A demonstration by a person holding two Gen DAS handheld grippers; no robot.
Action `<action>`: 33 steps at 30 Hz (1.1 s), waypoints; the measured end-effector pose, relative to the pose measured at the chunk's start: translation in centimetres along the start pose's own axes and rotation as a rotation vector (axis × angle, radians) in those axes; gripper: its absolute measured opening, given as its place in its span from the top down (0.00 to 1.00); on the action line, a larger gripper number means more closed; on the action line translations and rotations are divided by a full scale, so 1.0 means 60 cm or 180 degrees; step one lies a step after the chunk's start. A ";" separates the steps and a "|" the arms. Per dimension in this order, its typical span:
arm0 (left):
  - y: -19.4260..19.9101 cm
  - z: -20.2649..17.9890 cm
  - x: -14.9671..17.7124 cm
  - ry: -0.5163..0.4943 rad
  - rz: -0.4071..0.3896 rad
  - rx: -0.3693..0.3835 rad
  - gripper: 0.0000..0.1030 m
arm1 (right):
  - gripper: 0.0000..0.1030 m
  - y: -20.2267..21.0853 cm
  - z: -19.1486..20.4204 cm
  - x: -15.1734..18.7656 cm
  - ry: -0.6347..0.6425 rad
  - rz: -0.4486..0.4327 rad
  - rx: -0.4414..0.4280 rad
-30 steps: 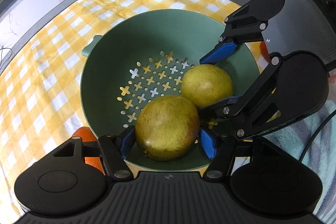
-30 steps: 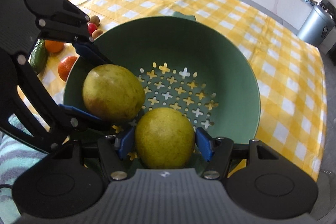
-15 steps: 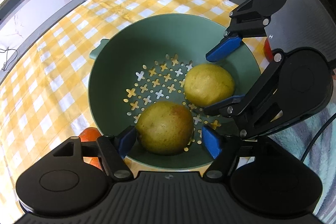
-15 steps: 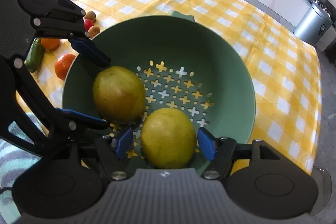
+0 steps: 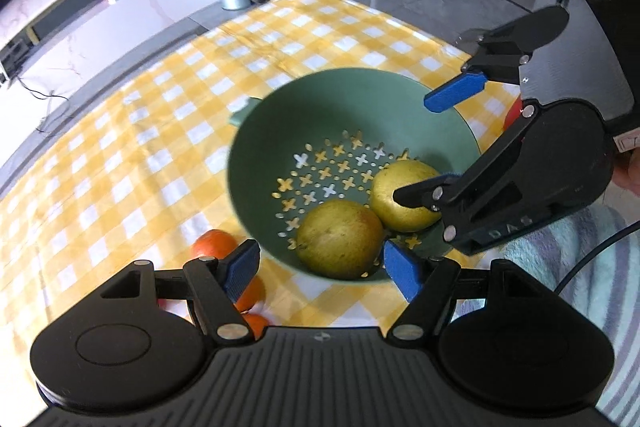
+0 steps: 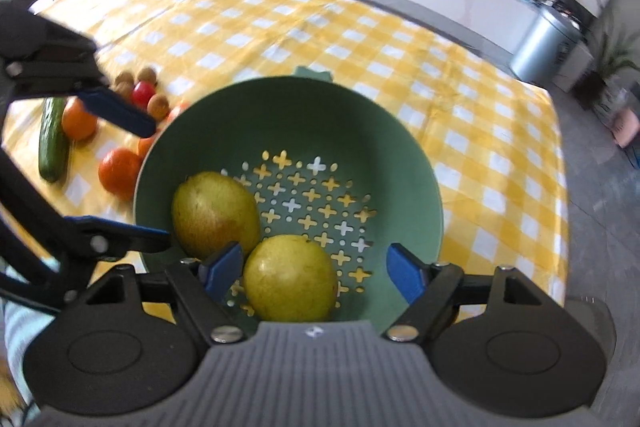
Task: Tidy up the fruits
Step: 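Withdraw both grippers from the colander toward the remaining fruit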
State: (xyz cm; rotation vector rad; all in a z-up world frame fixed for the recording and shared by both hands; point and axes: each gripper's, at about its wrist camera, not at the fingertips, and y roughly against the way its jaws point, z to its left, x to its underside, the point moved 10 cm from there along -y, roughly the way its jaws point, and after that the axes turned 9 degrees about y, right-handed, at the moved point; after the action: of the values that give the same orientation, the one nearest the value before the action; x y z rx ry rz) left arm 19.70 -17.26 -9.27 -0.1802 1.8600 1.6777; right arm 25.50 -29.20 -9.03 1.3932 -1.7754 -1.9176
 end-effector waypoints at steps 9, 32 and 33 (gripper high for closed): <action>0.065 0.035 0.028 0.0258 -0.0219 -0.0057 0.19 | 0.16 0.040 0.030 -0.021 -0.0431 -0.0273 0.0120; 0.142 0.254 0.180 0.1907 -0.0300 -0.0459 0.19 | 0.07 0.040 0.239 -0.078 -0.1084 -0.1033 0.0242; 0.143 0.262 0.188 0.1977 -0.0310 -0.0469 0.20 | 0.07 0.041 0.244 -0.080 -0.1092 -0.1085 0.0265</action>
State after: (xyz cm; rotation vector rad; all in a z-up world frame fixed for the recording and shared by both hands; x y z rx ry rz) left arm 11.97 2.41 -7.87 -0.9277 2.1025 1.8213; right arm 16.60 -16.58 -6.75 1.5559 -1.8768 -2.4087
